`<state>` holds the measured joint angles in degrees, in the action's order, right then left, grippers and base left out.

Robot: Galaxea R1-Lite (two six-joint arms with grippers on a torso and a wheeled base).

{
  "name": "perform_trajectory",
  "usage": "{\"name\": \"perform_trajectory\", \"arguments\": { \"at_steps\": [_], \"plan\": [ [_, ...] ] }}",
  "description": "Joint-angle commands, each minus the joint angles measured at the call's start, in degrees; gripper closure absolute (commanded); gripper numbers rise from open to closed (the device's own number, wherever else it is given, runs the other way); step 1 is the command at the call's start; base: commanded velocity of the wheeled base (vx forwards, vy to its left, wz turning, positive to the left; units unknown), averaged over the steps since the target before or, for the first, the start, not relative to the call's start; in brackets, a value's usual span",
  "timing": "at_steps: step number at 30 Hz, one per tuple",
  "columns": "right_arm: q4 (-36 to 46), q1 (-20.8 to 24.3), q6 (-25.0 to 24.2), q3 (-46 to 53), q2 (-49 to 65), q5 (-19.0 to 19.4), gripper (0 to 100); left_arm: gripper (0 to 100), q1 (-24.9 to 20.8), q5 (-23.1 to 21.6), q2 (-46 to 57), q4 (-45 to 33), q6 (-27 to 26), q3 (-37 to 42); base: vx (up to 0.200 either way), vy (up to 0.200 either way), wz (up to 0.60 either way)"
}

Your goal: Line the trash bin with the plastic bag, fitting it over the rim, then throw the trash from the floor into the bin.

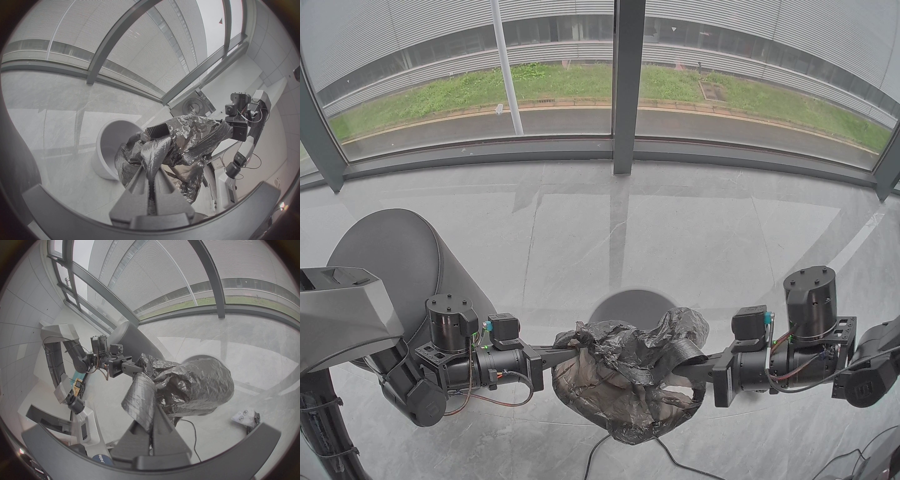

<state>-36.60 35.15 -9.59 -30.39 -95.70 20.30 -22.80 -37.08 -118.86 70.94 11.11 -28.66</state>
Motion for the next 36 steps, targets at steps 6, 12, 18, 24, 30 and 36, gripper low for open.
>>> {"name": "perform_trajectory", "arguments": {
  "at_steps": [6, 12, 18, 24, 30, 36],
  "plan": [
    [-1.72, -0.52, -0.25, -5.91, -10.74, 0.80, 100, 100, 3.37, -0.01, -3.57, 3.24, 5.07, -2.10, 0.000, 0.000, 0.00],
    [-2.95, -8.16, 0.19, -7.40, -16.63, 0.80, 100, 100, 0.38, 2.89, -11.40, 3.51, 11.48, -13.62, 0.000, 0.000, 0.00],
    [-2.95, -11.94, 0.37, -7.58, -20.06, 0.80, 100, 100, -2.60, 4.56, -14.56, 3.51, 16.93, -20.03, 0.000, 0.000, 0.00],
    [-3.39, -12.21, 0.54, -9.77, -23.92, 0.80, 100, 100, -2.52, 4.65, -15.44, 3.51, 17.72, -20.12, 0.000, 0.000, 0.00],
    [-6.73, -14.75, 5.99, -17.77, -31.04, 0.62, 100, 100, -1.02, 6.85, -17.72, 3.51, 17.81, -20.65, 0.000, 0.000, 0.00],
    [-6.65, -19.50, 21.20, -21.73, -32.98, 0.97, 100, 100, -0.14, 9.40, -17.81, 5.26, 17.90, -17.75, 0.000, 0.000, 0.00]
  ]
}}
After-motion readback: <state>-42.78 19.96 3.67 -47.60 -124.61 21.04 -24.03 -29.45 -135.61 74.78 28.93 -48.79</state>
